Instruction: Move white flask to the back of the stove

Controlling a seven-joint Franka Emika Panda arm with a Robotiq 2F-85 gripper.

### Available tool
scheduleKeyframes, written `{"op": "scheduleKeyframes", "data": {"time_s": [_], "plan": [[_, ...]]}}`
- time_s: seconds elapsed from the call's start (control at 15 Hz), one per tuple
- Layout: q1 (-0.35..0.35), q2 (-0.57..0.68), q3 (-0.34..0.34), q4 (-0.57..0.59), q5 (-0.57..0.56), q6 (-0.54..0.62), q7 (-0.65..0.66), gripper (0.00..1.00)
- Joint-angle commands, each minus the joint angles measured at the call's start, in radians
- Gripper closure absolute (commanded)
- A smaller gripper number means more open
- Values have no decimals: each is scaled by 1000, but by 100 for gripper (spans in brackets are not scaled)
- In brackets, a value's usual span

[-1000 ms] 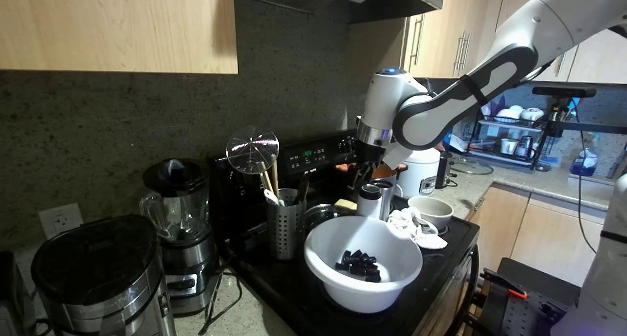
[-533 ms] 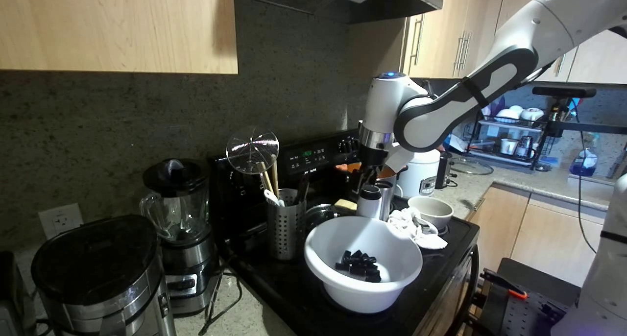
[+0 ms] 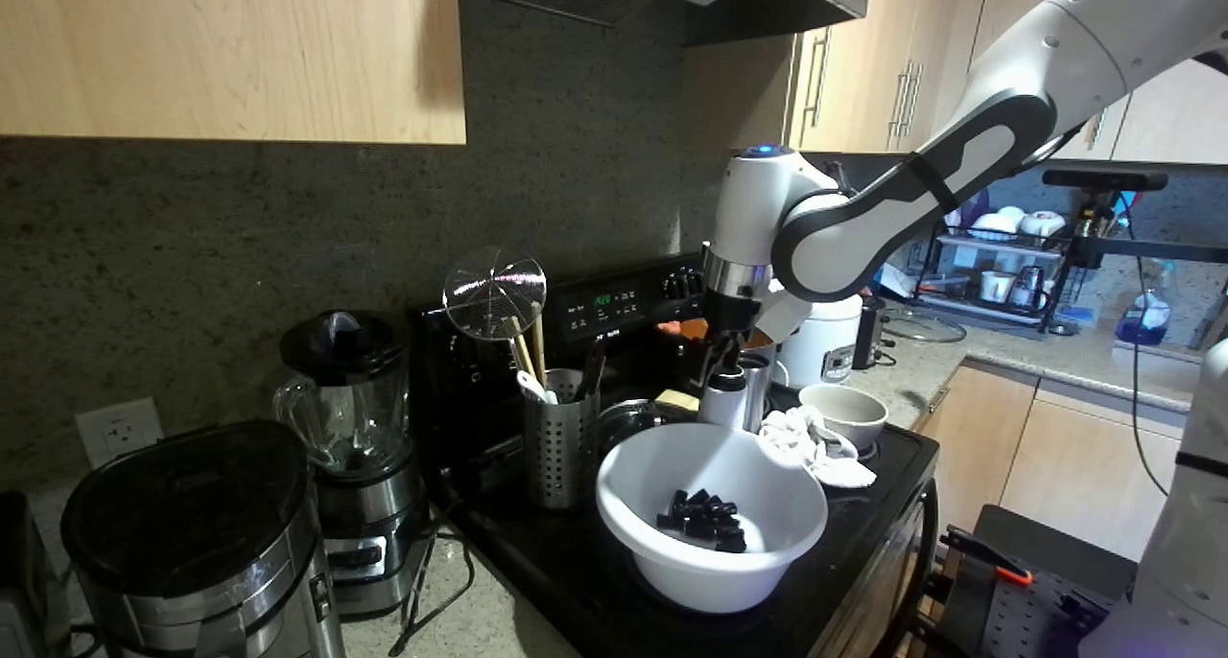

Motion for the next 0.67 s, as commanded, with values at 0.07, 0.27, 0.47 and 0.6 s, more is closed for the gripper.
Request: {"op": "scheduleKeyframes", "data": {"time_s": [0.07, 0.27, 0.47, 0.6], "plan": [[10, -11, -2, -16, 12, -10, 6, 17], [7, -3, -5, -22, -3, -10, 16, 40], [4, 3, -10, -26, -8, -11, 19, 63], [3, 5, -13, -24, -8, -12, 22, 78]]}}
